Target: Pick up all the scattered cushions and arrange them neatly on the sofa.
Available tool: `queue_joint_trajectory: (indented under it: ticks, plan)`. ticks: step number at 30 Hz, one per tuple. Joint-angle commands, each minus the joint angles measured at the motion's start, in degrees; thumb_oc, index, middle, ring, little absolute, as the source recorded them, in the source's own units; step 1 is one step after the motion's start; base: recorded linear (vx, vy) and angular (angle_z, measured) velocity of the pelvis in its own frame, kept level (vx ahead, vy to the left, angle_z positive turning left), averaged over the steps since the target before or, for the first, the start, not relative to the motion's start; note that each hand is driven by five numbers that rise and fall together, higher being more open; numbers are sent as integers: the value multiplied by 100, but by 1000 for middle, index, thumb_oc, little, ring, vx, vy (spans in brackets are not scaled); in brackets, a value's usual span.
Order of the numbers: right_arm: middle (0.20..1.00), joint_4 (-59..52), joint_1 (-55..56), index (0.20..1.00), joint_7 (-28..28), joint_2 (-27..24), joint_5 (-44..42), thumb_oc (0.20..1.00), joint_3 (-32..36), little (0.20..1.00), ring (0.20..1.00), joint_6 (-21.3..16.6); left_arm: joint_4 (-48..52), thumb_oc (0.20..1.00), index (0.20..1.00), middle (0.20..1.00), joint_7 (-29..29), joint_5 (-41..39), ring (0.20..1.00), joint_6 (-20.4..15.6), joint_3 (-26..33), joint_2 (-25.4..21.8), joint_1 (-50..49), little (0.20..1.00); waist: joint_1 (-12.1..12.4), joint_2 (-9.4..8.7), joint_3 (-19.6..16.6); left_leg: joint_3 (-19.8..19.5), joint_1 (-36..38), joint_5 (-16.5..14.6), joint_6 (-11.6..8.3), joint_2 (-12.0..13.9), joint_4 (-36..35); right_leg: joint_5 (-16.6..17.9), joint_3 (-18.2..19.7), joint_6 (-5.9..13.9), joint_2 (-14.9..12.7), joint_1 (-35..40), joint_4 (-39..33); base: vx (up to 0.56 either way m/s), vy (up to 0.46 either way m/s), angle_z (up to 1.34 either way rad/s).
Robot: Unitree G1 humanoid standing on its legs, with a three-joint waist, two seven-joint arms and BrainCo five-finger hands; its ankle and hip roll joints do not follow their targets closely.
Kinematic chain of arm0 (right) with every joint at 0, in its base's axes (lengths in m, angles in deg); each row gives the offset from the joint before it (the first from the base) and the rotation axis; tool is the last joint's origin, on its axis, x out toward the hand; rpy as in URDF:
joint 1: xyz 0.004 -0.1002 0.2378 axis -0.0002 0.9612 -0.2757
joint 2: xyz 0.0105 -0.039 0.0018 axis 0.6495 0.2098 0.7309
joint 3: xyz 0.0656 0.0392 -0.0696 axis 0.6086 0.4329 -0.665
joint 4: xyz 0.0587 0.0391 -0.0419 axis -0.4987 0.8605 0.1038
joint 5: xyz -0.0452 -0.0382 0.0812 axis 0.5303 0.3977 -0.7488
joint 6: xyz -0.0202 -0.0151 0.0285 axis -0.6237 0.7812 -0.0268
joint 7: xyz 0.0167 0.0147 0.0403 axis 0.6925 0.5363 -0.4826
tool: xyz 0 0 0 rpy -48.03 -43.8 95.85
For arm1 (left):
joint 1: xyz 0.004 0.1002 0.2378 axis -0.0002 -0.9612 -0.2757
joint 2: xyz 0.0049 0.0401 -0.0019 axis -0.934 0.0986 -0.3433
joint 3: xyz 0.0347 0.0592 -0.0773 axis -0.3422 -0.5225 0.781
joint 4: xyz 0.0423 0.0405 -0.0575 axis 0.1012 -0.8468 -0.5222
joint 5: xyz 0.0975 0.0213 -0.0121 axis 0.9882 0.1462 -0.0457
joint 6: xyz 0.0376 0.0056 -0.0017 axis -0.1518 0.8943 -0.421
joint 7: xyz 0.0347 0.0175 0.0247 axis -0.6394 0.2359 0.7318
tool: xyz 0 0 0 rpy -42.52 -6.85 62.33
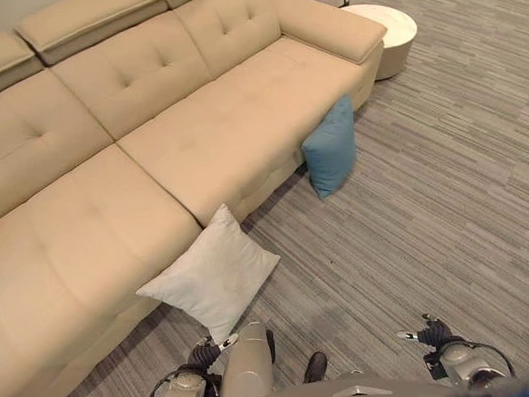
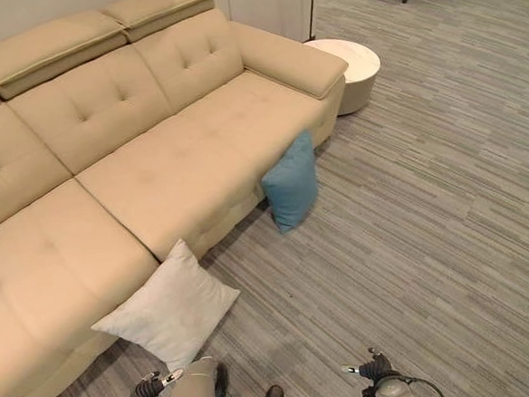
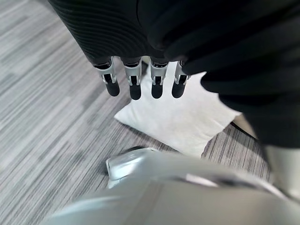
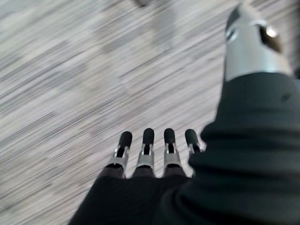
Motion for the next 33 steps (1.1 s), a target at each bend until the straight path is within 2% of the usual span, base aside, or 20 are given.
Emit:
queue_joint_trajectory:
  ticks: [1, 2, 3, 4, 8, 9, 10, 11, 13, 14, 15, 16, 17, 18, 23, 29, 30, 31, 32, 33]
  plan:
    - [1000, -65, -7, 1000, 69, -166, -139, 1000, 304, 1000, 1000, -62, -23, 1000, 1000, 1000, 38, 144, 1000, -19, -144, 272, 36, 1000, 119, 380, 136, -679, 1154, -506, 77, 78, -133, 103, 715, 824, -694, -163, 309, 101, 85, 34]
    - [1000, -64, -7, 1000, 70, -166, -139, 1000, 303, 1000, 1000, -62, -23, 1000, 1000, 1000, 38, 144, 1000, -19, -144, 272, 36, 1000, 118, 380, 136, -679, 1154, -506, 77, 77, -134, 102, 714, 824, -694, -163, 310, 96, 110, 27]
    - [1000, -68, -13, 1000, 50, -132, -114, 1000, 302, 1000, 1000, -66, -76, 1000, 1000, 1000, 29, 106, 1000, -15, -109, 270, 16, 1000, 139, 413, 64, -851, 1497, -596, 172, -136, -683, 75, 670, 885, -736, -151, 453, 66, 214, 40]
    - [1000, -88, -37, 1000, 24, -108, -57, 1000, 310, 1000, 1000, -57, -99, 1000, 1000, 1000, 11, 112, 1000, 1, -78, 242, -4, 1000, 163, 402, -41, -943, 1659, -455, 301, -337, -1086, 133, 564, 892, -835, -213, 618, 66, 214, 74]
    - [1000, -102, -53, 1000, -33, -72, 73, 1000, 263, 1000, 1000, -55, -85, 1000, 1000, 1000, -15, 73, 1000, -14, 28, 182, -67, 1000, 351, 431, -163, -1209, 1963, -483, 465, -572, -1563, 85, 512, 1023, -972, -237, 974, 62, 208, 118]
    - [1000, -117, -108, 1000, -64, -78, 129, 1000, 239, 1000, 1000, -38, -108, 1000, 1000, 1000, -11, 58, 1000, -9, 72, 147, -98, 1000, 402, 489, -137, -1298, 2045, -478, 553, -622, -1679, 129, 514, 1121, -1151, -411, 1453, 4, 152, 44]
    - [1000, -122, -138, 1000, -75, -79, 151, 1000, 224, 1000, 1000, -27, -105, 1000, 1000, 1000, -16, 46, 1000, -7, 83, 129, -107, 1000, 415, 532, -104, -1354, 2082, -463, 605, -639, -1723, 183, 548, 1200, -1264, -560, 1798, -1, 195, 29]
    - [1000, -159, -176, 1000, -92, -75, 165, 1000, 197, 1000, 1000, -30, -114, 1000, 1000, 1000, -12, 65, 1000, -24, 50, 69, -107, 1000, 375, 561, -15, -1564, 2104, -435, 683, -696, -1738, 308, 969, 1293, -1288, -860, 2242, -11, 97, 29]
    - [1000, -180, -165, 1000, -87, -67, 92, 1000, 186, 1000, 1000, -72, -119, 1000, 1000, 1000, 6, 102, 1000, -50, -25, 35, -88, 1000, 263, 552, -13, -1831, 2091, -411, 701, -769, -1766, 135, 1723, 1216, -905, -1013, 2024, 13, 17, 34]
    - [1000, -179, -166, 1000, -87, -67, 91, 1000, 186, 1000, 1000, -72, -119, 1000, 1000, 1000, 6, 102, 1000, -50, -25, 35, -87, 1000, 261, 554, -26, -1833, 2073, -401, 700, -765, -1768, 151, 1719, 1213, -899, -1023, 2007, 51, -19, 95]
    - [1000, -171, -140, 1000, -87, -56, 41, 1000, 185, 1000, 1000, -76, -102, 1000, 1000, 1000, 11, 96, 1000, -56, -38, 30, -84, 1000, 208, 531, -30, -1967, 2093, -390, 702, -819, -1787, 89, 2092, 1189, -693, -1048, 1857, 65, -24, 119]
    - [1000, -166, -117, 1000, -84, -49, -27, 1000, 179, 1000, 1000, -77, -86, 1000, 1000, 1000, 11, 78, 1000, -62, -62, 29, -69, 1000, 157, 511, -57, -2160, 2062, -348, 702, -891, -1820, 96, 2445, 1169, -494, -1065, 1615, 126, -63, 98]
    - [1000, -147, -74, 1000, -79, -44, -109, 1000, 171, 1000, 1000, -95, -135, 1000, 1000, 1000, 15, 93, 1000, -72, -140, 53, -29, 1000, 74, 465, -34, -2564, 2042, -259, 659, -1043, -1884, 147, 2887, 1067, -229, -1091, 1280, 97, -71, 80]
    - [1000, -143, -56, 1000, -90, -52, -136, 1000, 184, 1000, 1000, -97, -158, 1000, 1000, 1000, 7, 113, 1000, -69, -166, 62, -11, 1000, 52, 456, -56, -2695, 2006, -225, 637, -1085, -1922, 176, 2944, 1046, -183, -1116, 1206, 86, -96, 131]
    - [1000, -109, 29, 1000, -91, -74, -161, 1000, 254, 1000, 1000, -169, -292, 1000, 1000, 1000, -28, 140, 1000, -84, -215, 155, 5, 1000, -22, 438, -156, -3028, 1915, -87, 430, -1128, -2091, 275, 2397, 956, -252, -750, 585, 38, -107, 168]
    - [1000, -143, 7, 1000, -98, -143, -162, 1000, 241, 1000, 1000, -222, -311, 1000, 1000, 1000, -46, 168, 1000, -82, -248, 231, -17, 1000, -68, 391, -17, -2676, 1543, -260, 281, -1097, -1344, 300, 2000, 836, -344, -481, 315, -10, -60, 54]
    - [1000, -140, 15, 1000, -96, -155, -168, 1000, 245, 1000, 1000, -209, -299, 1000, 1000, 1000, -45, 183, 1000, -85, -262, 241, -25, 1000, -97, 378, 5, -2428, 1465, -269, 264, -1047, -1224, 297, 1910, 823, -379, -449, 279, -55, -20, 31]
    - [1000, -155, 51, 1000, -102, -170, -175, 1000, 276, 1000, 1000, -190, -238, 1000, 1000, 1000, -30, 235, 1000, -83, -272, 249, -31, 1000, -195, 356, -2, -1676, 1413, -290, 284, -797, -1190, 316, 1696, 845, -453, -384, 167, -34, 4, 96]
    - [1000, -147, 84, 1000, -96, -163, -189, 1000, 298, 1000, 1000, -169, -215, 1000, 1000, 1000, -19, 281, 1000, -58, -264, 246, -44, 1000, -224, 347, -26, -1272, 1379, -282, 302, -632, -1199, 335, 1554, 863, -490, -329, 76, -21, 8, 105]
    - [1000, -147, 84, 1000, -96, -163, -189, 1000, 297, 1000, 1000, -169, -214, 1000, 1000, 1000, -19, 281, 1000, -58, -264, 245, -45, 1000, -223, 346, -28, -1271, 1379, -281, 302, -632, -1200, 337, 1555, 863, -490, -329, 73, 31, 20, 108]
